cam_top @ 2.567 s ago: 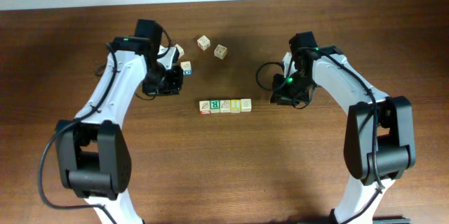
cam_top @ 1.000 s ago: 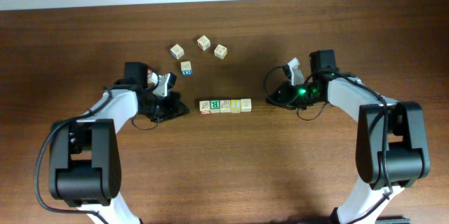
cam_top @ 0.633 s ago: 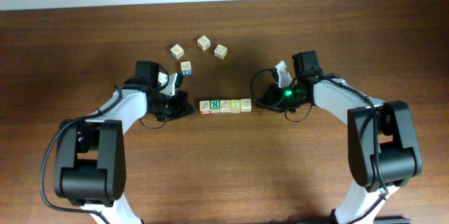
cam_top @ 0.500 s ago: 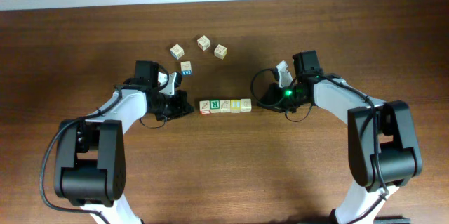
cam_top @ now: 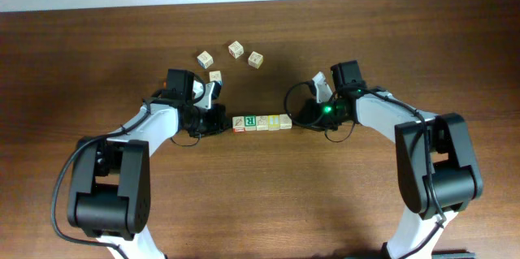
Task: Rotate 5 blocks
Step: 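Squeeze the row between the left and right grippers from both ends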
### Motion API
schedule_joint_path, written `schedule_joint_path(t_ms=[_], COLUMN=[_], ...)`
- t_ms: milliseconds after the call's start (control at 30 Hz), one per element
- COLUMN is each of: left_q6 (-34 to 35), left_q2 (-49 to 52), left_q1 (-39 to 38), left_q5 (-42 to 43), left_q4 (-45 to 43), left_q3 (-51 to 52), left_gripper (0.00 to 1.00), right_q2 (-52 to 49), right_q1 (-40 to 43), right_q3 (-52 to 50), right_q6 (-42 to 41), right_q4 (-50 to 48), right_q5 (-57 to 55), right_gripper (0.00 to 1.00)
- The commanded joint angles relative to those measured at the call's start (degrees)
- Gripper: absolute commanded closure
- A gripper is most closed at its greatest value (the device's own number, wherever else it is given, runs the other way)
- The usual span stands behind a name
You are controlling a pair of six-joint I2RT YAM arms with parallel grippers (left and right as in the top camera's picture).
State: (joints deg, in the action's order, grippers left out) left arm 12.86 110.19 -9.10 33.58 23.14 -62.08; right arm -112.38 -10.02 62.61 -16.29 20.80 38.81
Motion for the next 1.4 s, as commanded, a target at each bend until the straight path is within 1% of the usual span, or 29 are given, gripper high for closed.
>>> schedule_joint_path(t_ms=[0, 667, 833, 1067, 1233, 1367], left_q6=[-1.6, -1.6, -1.6, -1.6, -1.6, -1.6], left_q2=[-0.3, -0.3, -0.3, -0.3, -0.3, -0.3], left_q1=[0.1, 0.1, 1.0, 1.1, 1.1, 1.1], left_q5=[0.0, -0.1, -3.3, -3.7, -6.6, -6.3], left_q4=[-0.2, -0.2, -0.6, -1.3, -1.5, -1.7], left_q3=[0.4, 0.4, 0.3, 0.3, 0.3, 0.3], left_gripper=[1.00, 1.00, 1.00, 1.00, 1.00, 1.00], right_q2=[-0.5, -0.5, -0.5, -0.5, -0.5, -0.5], right_q1=[-1.9, -2.4, -2.4, -2.3, -2.3, -2.3], right_q3=[-0.5, -0.5, -0.5, -0.5, -0.5, -0.5], right_q6=[1.5, 1.5, 1.5, 1.5, 1.5, 1.5], right_q4=[-1.1, -1.1, -0.9, -0.9, -0.9, -0.8], right_q5=[0.6, 1.2, 1.2, 1.0, 0.9, 0.3], right_gripper=[0.96, 0.96, 0.96, 0.96, 0.96, 0.96])
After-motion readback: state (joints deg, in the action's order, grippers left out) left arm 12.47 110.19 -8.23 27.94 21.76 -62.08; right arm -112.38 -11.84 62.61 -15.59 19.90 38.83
